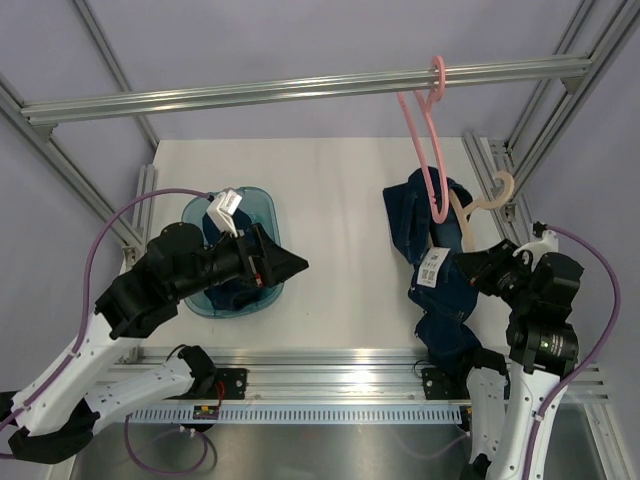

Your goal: Remove the skirt from the hanger

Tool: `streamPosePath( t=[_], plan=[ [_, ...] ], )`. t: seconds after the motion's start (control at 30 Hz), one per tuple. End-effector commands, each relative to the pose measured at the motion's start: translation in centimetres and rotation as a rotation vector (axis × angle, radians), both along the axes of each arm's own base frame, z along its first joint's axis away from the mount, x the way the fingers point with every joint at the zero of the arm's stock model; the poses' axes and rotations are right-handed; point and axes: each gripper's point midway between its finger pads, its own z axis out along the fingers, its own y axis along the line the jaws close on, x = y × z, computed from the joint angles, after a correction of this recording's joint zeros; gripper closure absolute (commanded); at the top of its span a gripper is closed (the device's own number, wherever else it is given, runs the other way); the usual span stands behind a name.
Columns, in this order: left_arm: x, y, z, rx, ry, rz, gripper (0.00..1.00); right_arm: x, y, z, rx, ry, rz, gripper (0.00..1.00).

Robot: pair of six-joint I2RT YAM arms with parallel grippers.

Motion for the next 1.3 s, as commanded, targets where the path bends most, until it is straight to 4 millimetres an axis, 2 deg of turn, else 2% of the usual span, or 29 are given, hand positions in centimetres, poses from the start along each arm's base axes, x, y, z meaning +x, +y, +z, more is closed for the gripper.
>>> streamPosePath(
  t=[0.0, 0.13, 0.33, 0.43, 0.63, 0.73, 0.77, 0.97, 1.13, 1.23, 1.27],
  plan=[
    [-0.1, -0.7, 2.5, -0.079, -0.002, -0.012, 0.01, -1.4, 2.3, 0.2, 0.157, 0.046, 0.038, 1.0],
    [0.3, -1.2, 2.3, -0.085, 0.016, -0.006, 0.01, -2.8, 2.8, -1.6, 0.146, 0.181, 0.058, 1.0],
    [1.2, -2.0, 2.7, -0.097, 0.029, 0.01, 0.01, -5.9, 4.5, -0.8, 0.114, 0.174, 0.168, 1.0],
    [1.7, -2.9, 3.0, -0.113, 0.029, -0.001, 0.01, -7.6, 6.2, -0.6, 0.155, 0.187, 0.269, 1.0],
    [2.8, -4.2, 2.8, -0.087, 0.05, -0.008, 0.01, -10.1, 7.3, 0.0, 0.211, 0.208, 0.316, 1.0],
    [3.1, -4.8, 3.7, -0.117, 0.041, -0.011, 0.01, -10.4, 8.8, -0.8, 0.312, 0.245, 0.395, 1.0],
    [3.2, -4.9, 3.8, -0.123, 0.041, -0.013, 0.01, -10.3, 9.0, -2.2, 0.345, 0.294, 0.402, 1.0],
    [3.1, -5.4, 3.5, -0.124, 0.049, -0.035, 0.01, -10.3, 9.8, -5.3, 0.383, 0.366, 0.464, 1.0],
    [3.2, -5.3, 3.0, -0.102, 0.023, -0.04, 0.01, -10.0, 10.6, -4.7, 0.388, 0.367, 0.552, 1.0],
    [3.5, -5.5, 2.4, -0.085, 0.018, -0.042, 0.01, -10.1, 10.9, -3.3, 0.361, 0.36, 0.598, 1.0],
    [3.6, -5.6, 2.2, -0.083, 0.017, -0.041, 0.01, -10.1, 10.9, -2.2, 0.34, 0.331, 0.616, 1.0]
  ],
)
